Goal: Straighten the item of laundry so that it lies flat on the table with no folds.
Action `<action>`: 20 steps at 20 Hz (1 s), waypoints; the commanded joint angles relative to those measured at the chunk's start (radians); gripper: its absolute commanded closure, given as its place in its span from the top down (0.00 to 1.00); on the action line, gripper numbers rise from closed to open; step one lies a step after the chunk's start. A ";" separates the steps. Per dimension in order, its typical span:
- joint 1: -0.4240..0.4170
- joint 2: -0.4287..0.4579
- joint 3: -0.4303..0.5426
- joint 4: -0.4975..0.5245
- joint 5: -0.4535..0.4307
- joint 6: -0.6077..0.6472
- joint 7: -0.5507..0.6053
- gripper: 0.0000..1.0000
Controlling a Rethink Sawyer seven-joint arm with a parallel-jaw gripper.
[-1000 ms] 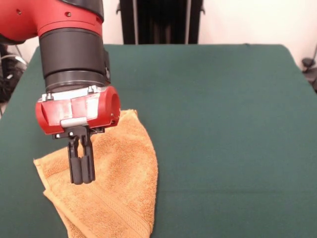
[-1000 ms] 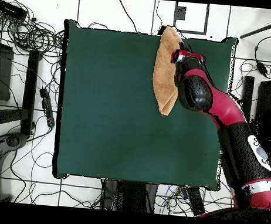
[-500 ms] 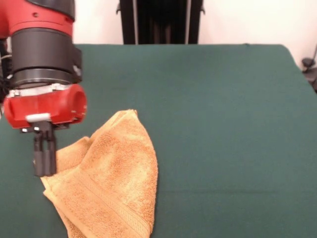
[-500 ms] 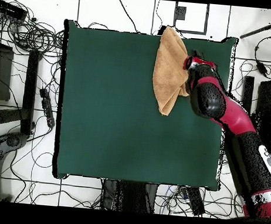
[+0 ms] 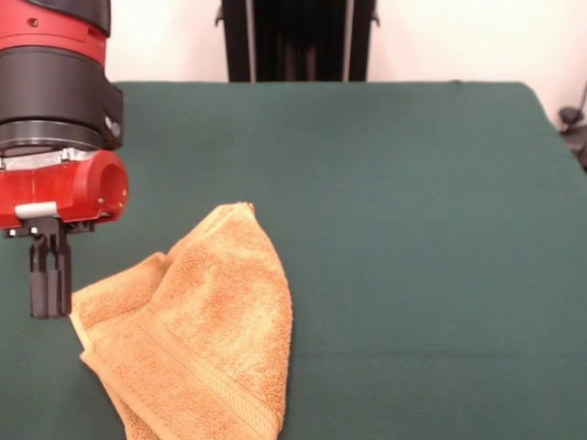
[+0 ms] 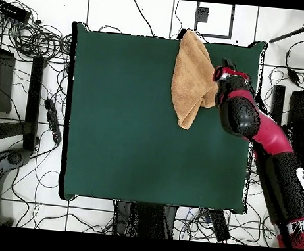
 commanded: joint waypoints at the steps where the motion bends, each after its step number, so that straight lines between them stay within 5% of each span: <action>1: 0.101 0.079 -0.080 0.062 -0.025 -0.041 0.169 0.00; 20: 0.095 0.072 -0.068 0.052 -0.019 0.042 0.127 0.00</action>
